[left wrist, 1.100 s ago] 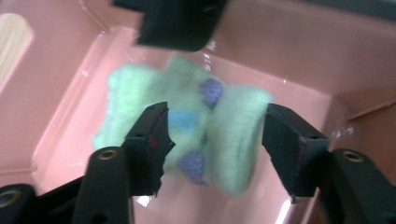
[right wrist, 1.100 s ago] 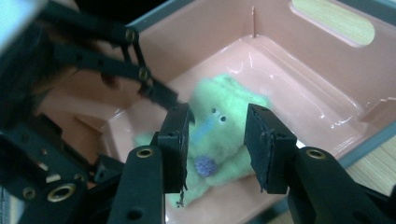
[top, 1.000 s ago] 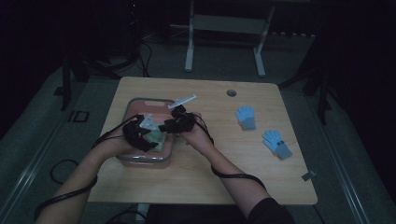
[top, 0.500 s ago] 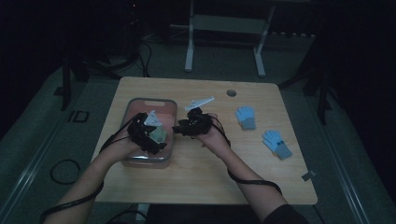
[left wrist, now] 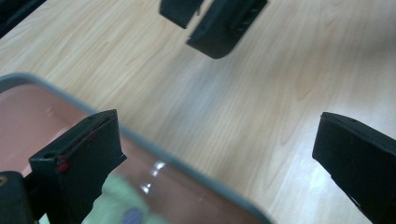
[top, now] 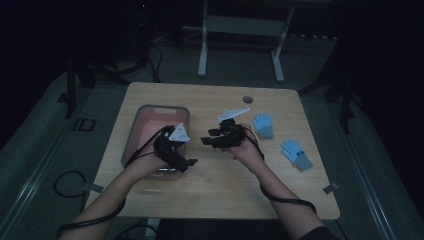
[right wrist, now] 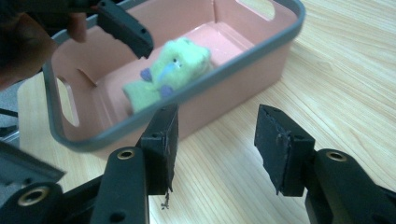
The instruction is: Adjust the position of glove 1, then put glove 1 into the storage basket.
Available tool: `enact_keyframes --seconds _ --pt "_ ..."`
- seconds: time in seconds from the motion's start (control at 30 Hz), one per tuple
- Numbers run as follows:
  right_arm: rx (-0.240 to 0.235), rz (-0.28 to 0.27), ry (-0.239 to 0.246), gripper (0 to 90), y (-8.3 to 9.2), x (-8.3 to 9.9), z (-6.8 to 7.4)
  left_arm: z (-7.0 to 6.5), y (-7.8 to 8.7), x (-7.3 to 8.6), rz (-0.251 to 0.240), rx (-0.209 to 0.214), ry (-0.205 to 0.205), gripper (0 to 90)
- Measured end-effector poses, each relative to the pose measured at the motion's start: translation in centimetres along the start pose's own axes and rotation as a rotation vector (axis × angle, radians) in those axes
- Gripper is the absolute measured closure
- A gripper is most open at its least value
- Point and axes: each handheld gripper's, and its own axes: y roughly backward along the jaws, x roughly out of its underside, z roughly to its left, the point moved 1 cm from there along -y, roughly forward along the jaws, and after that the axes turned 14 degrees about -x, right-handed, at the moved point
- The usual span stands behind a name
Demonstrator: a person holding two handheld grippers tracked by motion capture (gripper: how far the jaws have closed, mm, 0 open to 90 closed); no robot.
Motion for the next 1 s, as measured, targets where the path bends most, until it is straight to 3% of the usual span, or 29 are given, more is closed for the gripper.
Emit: enact_keyframes --seconds 0.23,0.53,0.67,1.0 --pt "0.031 -0.011 0.019 49.6 2.1 1.7 -0.8 -2.6 -0.7 -0.5 -0.028 0.034 -0.03 1.7" --pt "0.065 -0.021 0.006 51.1 4.2 4.7 -1.9 -5.9 -1.9 -0.9 -0.055 0.072 -0.055 1.7" --pt "0.086 -0.013 -0.003 51.1 5.0 6.1 -2.4 -7.2 -2.4 -0.7 -0.057 0.085 -0.075 1.7" --pt "0.145 -0.02 -0.014 51.4 7.7 9.0 -3.2 -10.0 -4.4 0.4 -0.062 0.118 -0.07 1.7"
